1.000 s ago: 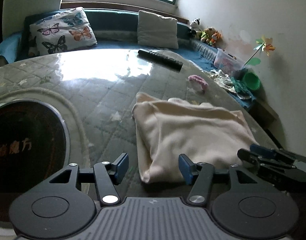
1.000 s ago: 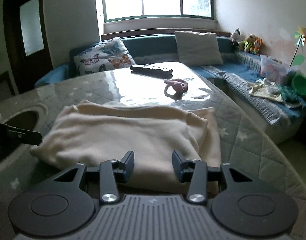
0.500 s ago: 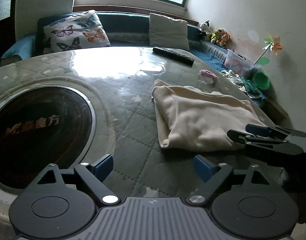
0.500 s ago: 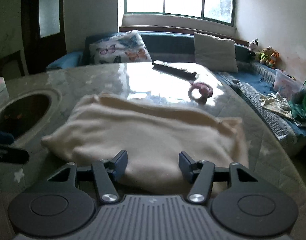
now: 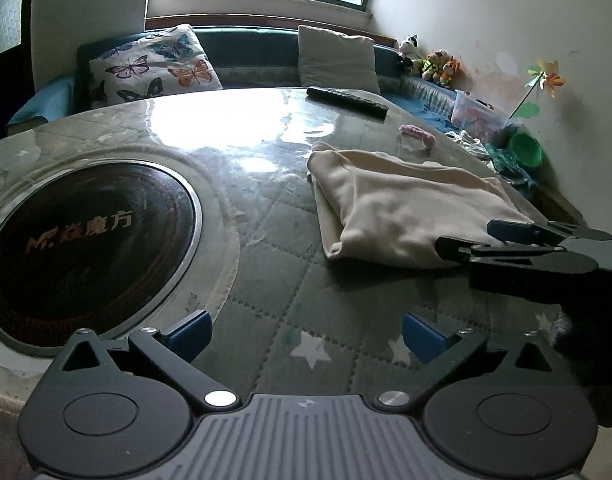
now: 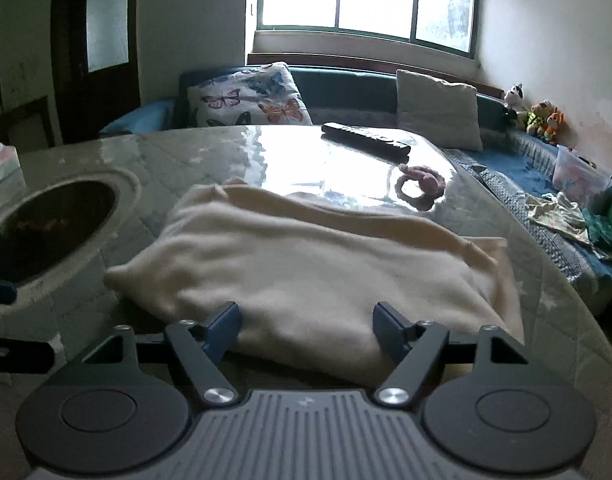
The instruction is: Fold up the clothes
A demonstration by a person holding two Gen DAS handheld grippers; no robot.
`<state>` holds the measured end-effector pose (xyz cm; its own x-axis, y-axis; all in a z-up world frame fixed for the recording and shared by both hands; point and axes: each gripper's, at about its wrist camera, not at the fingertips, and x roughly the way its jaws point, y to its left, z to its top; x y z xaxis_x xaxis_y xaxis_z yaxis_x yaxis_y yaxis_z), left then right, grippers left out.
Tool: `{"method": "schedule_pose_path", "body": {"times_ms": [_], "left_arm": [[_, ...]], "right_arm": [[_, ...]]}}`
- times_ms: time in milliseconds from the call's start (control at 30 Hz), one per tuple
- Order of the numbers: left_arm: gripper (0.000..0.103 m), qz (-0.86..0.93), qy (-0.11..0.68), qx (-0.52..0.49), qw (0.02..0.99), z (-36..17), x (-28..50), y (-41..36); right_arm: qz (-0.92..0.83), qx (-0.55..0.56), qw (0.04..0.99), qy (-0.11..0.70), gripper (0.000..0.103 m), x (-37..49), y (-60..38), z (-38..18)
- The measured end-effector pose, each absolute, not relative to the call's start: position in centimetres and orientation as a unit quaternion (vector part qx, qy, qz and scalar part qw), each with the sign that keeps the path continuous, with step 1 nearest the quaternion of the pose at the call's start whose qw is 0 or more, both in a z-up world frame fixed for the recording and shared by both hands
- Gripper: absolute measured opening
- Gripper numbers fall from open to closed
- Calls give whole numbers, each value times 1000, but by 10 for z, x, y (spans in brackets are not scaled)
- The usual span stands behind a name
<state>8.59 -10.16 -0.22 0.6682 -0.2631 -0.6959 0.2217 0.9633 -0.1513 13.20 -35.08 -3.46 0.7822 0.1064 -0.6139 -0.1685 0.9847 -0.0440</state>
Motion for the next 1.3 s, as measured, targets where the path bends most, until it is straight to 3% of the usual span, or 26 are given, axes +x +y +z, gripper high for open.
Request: {"method": "schedule_pose_path", "body": {"times_ms": [633, 1300], "left_arm": [[103, -139, 384, -31, 912, -1, 63, -102], [103, -148, 382, -28, 912, 0, 47, -106]], "right_arm": [[7, -17, 944, 329, 103, 93, -357, -32], [-28, -6, 935, 353, 103, 80, -358, -36]]}}
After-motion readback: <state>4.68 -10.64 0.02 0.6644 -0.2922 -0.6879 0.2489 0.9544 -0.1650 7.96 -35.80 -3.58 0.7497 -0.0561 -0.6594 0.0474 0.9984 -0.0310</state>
